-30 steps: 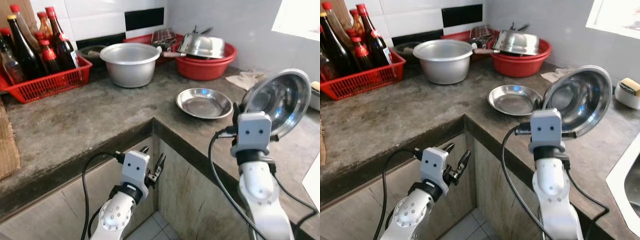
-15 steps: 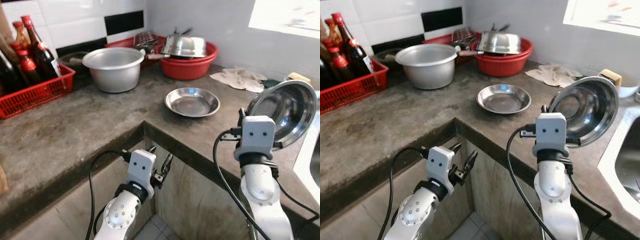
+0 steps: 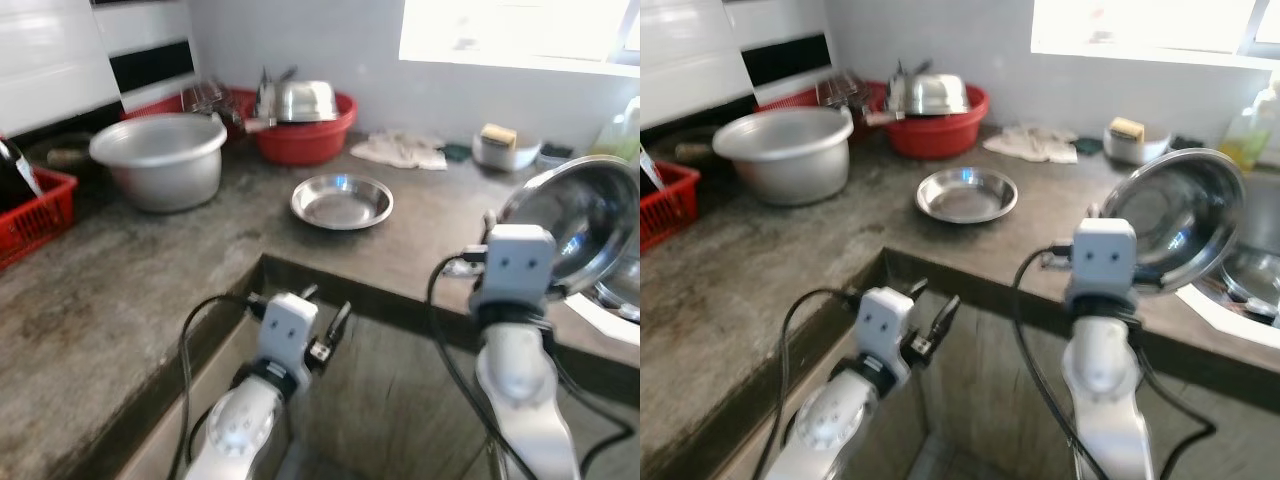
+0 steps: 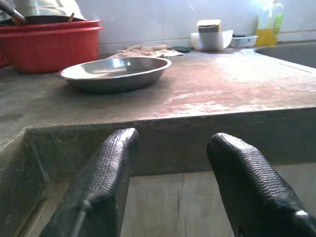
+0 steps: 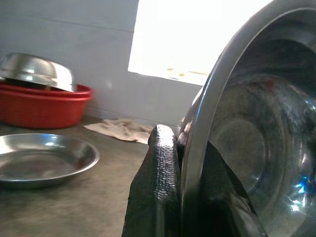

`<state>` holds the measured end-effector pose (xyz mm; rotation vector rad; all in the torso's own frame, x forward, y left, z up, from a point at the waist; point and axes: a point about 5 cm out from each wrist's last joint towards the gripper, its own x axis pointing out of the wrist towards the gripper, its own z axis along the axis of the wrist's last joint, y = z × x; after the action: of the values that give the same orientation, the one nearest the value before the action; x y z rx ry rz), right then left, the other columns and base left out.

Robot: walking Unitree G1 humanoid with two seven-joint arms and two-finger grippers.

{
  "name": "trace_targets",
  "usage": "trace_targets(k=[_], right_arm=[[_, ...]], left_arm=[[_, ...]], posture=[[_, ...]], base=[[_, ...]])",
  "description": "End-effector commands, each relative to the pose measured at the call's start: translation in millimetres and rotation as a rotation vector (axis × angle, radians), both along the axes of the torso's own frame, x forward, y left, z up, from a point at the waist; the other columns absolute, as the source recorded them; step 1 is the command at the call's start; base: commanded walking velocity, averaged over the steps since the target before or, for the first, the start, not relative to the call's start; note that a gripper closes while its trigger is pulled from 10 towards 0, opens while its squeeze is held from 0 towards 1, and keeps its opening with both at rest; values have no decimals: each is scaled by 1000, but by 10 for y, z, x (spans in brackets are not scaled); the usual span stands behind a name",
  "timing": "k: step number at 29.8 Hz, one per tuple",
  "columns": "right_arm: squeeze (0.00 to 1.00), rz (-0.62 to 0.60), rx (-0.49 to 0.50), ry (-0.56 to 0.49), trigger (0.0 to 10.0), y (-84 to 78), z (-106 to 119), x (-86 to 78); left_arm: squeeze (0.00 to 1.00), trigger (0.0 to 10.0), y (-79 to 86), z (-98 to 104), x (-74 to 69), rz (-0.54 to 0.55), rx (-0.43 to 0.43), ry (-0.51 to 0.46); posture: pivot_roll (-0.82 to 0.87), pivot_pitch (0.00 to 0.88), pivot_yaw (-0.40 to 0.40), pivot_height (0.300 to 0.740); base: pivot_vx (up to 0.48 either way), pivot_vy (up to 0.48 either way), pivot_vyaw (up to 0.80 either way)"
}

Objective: Kitchen organization

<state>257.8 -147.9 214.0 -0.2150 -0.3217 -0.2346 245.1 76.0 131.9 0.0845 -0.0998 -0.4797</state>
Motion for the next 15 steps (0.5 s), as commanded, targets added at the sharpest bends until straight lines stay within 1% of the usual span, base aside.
trace_targets(k=[1, 15], right_arm=[[0, -15, -1, -17, 10000, -31, 45, -1], [0, -9, -4, -8, 10000, -7, 24, 1]], left_arm=[[0, 10000, -30, 7, -3, -13, 0, 0], [0, 10000, -11, 9, -9, -9, -1, -1]], posture=[[13, 5, -14, 740], [16, 4, -13, 740]], base=[[0, 0, 0], [0, 0, 0]])
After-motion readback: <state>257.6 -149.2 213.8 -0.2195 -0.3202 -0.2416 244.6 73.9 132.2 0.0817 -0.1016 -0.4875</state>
